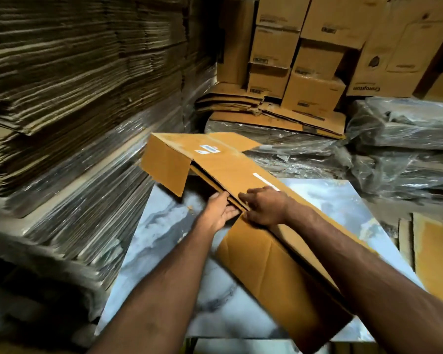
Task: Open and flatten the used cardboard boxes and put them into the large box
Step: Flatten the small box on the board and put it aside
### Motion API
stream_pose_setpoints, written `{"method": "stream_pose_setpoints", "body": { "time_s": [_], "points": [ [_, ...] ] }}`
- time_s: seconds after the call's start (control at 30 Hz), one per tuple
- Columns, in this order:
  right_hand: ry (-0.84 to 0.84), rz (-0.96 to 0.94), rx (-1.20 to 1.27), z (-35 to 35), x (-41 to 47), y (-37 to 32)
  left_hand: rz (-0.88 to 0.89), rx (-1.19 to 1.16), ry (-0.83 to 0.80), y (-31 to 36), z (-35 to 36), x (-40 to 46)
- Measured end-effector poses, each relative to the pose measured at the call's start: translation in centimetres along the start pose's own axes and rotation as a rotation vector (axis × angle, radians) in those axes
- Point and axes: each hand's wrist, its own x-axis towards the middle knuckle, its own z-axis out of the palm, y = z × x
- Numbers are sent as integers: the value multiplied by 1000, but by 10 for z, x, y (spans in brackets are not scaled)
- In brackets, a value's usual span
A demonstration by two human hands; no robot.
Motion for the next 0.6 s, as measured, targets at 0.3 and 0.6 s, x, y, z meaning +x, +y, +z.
{"method": "stream_pose_setpoints", "body": {
  "time_s": [0.3,0.6],
  "points": [
    [-149,143,96,131,-22,-6,-193,610,-208,-66,-23,-15],
    [-45,379,324,138,-65,25,-10,1059,16,-111,-27,-23]
  ]
}}
